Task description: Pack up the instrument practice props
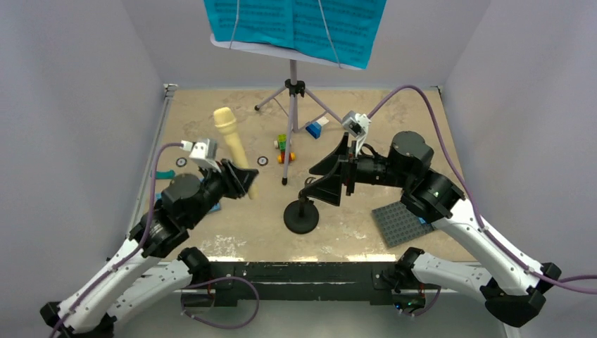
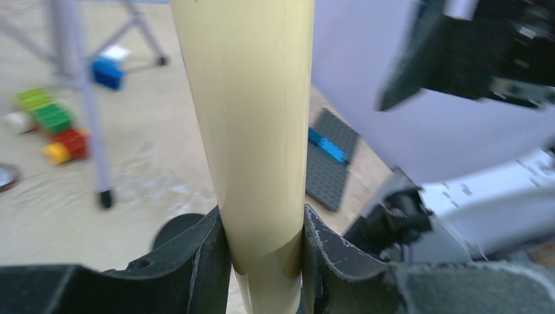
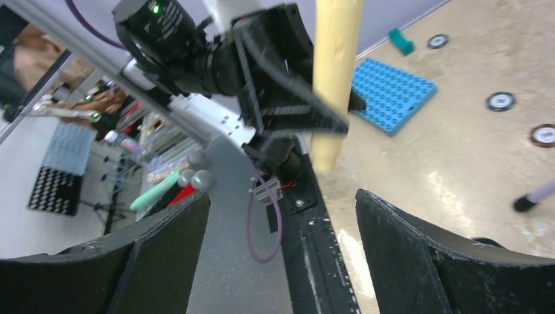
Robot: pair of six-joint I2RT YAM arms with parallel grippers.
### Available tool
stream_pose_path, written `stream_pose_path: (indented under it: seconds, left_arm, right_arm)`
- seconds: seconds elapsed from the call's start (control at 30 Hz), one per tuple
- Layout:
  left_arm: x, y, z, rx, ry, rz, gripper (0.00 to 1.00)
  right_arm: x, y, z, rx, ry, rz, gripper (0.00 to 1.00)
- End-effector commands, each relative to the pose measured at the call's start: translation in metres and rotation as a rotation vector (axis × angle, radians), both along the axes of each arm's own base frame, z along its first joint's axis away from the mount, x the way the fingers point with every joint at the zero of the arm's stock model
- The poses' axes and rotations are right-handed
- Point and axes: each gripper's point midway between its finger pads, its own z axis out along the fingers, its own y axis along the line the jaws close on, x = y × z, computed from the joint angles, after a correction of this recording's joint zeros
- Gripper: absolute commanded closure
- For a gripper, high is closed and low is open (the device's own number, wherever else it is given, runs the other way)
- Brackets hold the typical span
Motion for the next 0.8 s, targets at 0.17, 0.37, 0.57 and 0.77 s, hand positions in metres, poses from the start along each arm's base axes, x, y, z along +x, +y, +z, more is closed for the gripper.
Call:
stream_pose_path:
  seconds: [0.17, 0.37, 0.57, 0.77]
  left_arm:
    - [0.099, 0.112, -0.086, 0.073, 0.428, 0.472, 1.0]
    - [0.162, 0.143, -0.134, 0.056, 0.609, 0.568, 1.0]
    - [0.214, 0.157, -0.172, 0.124, 0.744, 0.599, 1.0]
    - [0.231, 0.189, -0.204, 0.163, 0.826, 0.684, 1.0]
  right_arm:
    - [-0.02, -0.021, 0.009, 0.004, -0.09, 0.027, 0.08]
    - [-0.034, -0.034, 0.008, 0.005, -0.138, 0.042, 0.06]
    - [-0.033, -0.041, -0.014, -0.017, -0.132, 0.005, 0.04]
    - [-0.031, -0.047, -0.022, -0.024, -0.137, -0.034, 0.03]
